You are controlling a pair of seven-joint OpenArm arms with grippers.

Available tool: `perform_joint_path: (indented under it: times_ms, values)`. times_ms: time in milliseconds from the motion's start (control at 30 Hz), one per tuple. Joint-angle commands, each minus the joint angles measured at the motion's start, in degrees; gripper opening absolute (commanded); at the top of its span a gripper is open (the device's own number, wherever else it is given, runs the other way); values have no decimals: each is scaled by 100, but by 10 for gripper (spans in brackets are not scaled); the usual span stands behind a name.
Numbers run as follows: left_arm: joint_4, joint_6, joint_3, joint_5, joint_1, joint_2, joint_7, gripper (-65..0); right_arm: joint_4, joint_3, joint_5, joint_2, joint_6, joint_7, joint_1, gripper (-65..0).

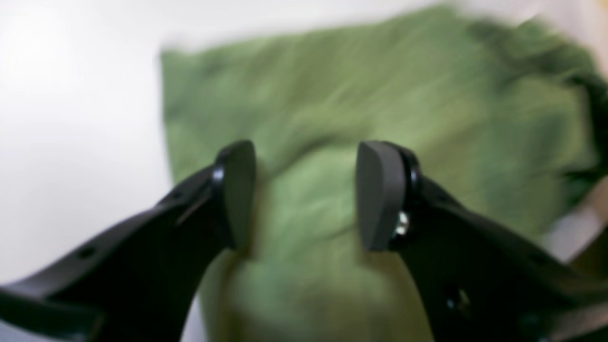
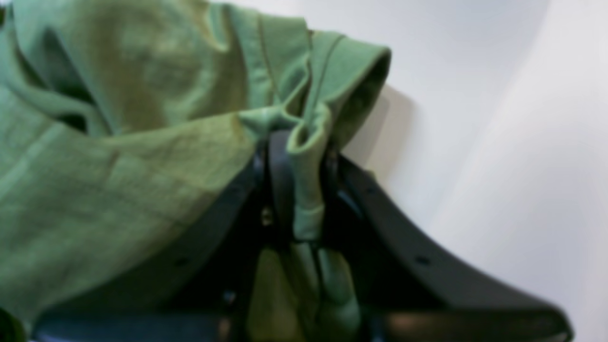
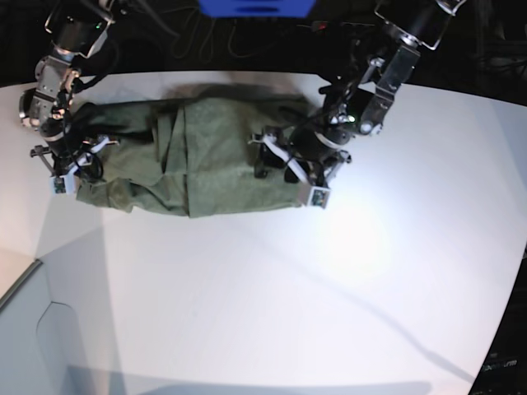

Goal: Layout the t-shirt on the table in an organized manner, then fold the t-shirt properly
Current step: 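Fold the strip end with the right gripper over toward the left gripper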

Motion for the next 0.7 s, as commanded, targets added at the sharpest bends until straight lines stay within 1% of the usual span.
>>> perform_joint_path:
  times_ms: [0, 100, 200, 267, 333, 400, 533, 600, 667]
  values:
    - [225, -9, -26, -18, -2, -80, -89, -321, 194, 16, -132, -19, 23, -147, -89, -650]
    - [585, -9, -228, -18, 147, -256, -80, -321, 739, 16, -123, -142, 23, -147, -150, -650]
    - [743, -9, -834, -18, 455, -282, -80, -321, 1161, 16, -123, -283, 23, -147, -212, -650]
    - [690, -36, -1274, -18, 569, -273, -71, -321, 1372, -11, -114, -362, 23, -147, -221, -650]
    - [479, -53, -1555, -18, 657, -273, -71, -321, 1600, -20, -114, -441, 23, -147, -221, -650]
    - [312, -53, -1634, -18, 649, -264, -71, -321, 1794, -20, -114, -502, 23, -147, -221, -650]
    - [-66, -53, -1634, -18, 587, -229, -71, -321, 2286, -37, -114, -757, 23, -147, -265, -650]
    - [-250, -53, -1626, 8, 464, -80, -71, -321, 2550, -169, -114, -863, 23, -147, -370, -650]
    - [-444, -53, -1626, 34, 411, 17, -71, -321, 2822, -406, -114, -898, 23, -147, -528, -650]
